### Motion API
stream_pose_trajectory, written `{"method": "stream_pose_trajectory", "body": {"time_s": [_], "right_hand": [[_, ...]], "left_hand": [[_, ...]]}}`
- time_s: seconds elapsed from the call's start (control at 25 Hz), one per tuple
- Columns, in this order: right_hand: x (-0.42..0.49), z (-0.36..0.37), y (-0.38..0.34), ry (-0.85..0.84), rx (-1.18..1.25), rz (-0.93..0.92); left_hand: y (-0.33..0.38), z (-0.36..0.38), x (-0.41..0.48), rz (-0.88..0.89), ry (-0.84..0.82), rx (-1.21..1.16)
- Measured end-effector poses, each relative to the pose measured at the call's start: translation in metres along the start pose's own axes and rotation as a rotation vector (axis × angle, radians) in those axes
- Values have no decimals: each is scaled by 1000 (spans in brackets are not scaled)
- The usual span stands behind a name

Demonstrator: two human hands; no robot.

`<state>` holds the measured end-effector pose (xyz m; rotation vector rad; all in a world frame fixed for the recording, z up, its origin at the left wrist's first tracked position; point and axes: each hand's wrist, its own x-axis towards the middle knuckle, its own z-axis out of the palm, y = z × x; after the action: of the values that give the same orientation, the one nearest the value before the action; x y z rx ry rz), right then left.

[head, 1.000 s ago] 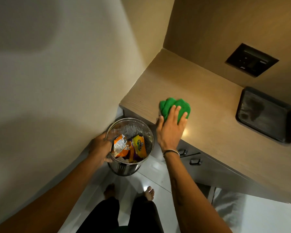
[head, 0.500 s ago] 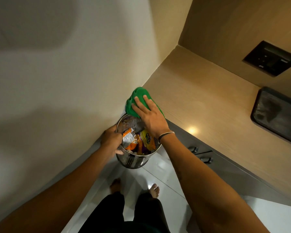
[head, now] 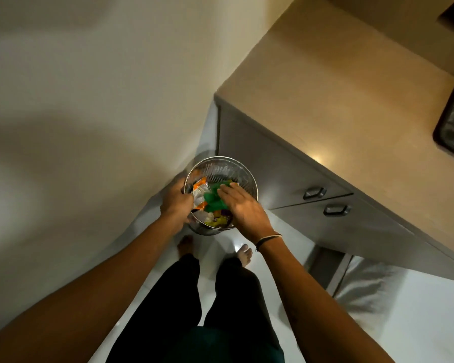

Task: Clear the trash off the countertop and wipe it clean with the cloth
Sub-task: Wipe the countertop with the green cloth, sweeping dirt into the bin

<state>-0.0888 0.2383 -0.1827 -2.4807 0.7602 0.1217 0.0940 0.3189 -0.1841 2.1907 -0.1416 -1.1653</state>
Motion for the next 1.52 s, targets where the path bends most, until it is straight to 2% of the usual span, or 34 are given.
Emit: {"method": "stream_pose_trajectory", "body": {"time_s": [0.12,0.28,0.36,0.48,0.68,0.88,1.04,1.16,1.24,1.4,1.52], "right_hand": [[-16,47,18,6,158,151],[-24,125,54,165,353,411],[-18,172,80,180,389,483],[6,238,122,130,443,543],[58,336,198,138,520,579],[90,380,235,131,537,534],[80,345,216,143,538,563],[57,280,171,157,500,603],[39,217,128,176,541,628],[-4,79,46,448,606,584],[-44,-20,11,696,568,553]], "left_hand": [[-48,18,27,-22,-11,88],[-118,54,79,-106,-20,-32],[-152,80,114,-150,-39,-118],[-194,120,169,-185,-81,-239],[-250,183,271,-181,-157,-277],[-277,199,330,-117,-247,-240],[-263,180,311,43,-319,-1],[-229,156,246,279,-232,427],[-185,136,180,474,-233,576],[-77,86,56,894,-130,809],[8,64,-9,1143,-18,830]]}}
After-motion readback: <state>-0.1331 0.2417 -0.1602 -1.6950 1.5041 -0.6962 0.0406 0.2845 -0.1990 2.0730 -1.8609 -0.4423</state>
